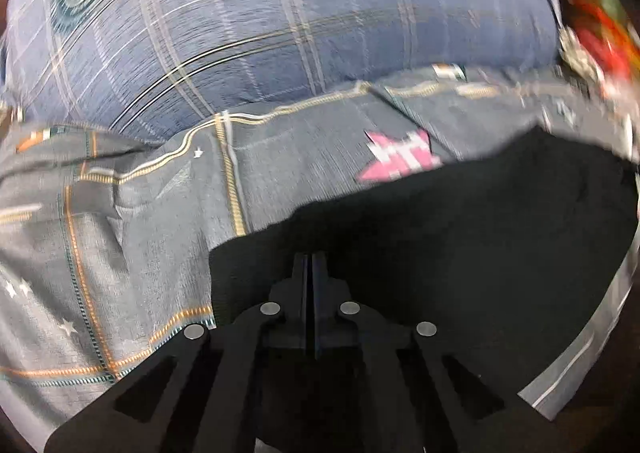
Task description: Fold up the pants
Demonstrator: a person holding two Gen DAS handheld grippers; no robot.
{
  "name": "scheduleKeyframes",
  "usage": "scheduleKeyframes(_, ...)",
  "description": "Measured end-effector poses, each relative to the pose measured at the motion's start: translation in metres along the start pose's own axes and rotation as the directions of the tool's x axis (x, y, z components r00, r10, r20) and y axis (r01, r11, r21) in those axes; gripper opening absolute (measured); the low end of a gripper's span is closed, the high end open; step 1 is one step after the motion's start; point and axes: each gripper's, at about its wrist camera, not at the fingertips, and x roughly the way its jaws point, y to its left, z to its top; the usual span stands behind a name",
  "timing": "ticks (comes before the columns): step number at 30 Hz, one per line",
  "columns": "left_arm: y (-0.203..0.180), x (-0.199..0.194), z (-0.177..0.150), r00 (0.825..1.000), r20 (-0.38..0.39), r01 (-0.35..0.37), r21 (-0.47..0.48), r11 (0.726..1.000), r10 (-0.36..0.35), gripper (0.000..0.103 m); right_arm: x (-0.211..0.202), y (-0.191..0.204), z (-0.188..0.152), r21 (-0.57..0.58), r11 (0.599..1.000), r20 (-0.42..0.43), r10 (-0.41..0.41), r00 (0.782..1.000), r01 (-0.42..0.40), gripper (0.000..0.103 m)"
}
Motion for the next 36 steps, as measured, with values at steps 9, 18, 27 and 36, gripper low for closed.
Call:
scheduleKeyframes(9,0.042,0.045,0.011,0.999,0.001,0.044,-0.159,0.986,-0.045,0.0,0.041,-0.032,0.021,0.112,0.978,-0.043,-0.172,0.984,0.176,0.007)
scheduleKeyframes(18,0.036,0.034,-0.002,0.998,0.033,0.059,-0.218,0.974,-0.053,0.002,0.004,0.069,0.028,-0.055,0.997,0.099,0.063,0.993,-0.057,0.056)
scheduleKeyframes(27,0.038,0.031,-0.009,0.997,0.052,0.076,-0.259,0.963,-0.065,0.001,0.083,0.226,0.043,-0.301,0.888,-0.099,0.334,0.937,-0.348,0.056)
scheduleKeyframes(36,0.045,0.003,-0.018,0.998,0.058,0.044,-0.34,0.939,-0.026,0.0,0.099,0.261,0.082,-0.363,0.883,-0.136,0.265,0.955,-0.297,0.006)
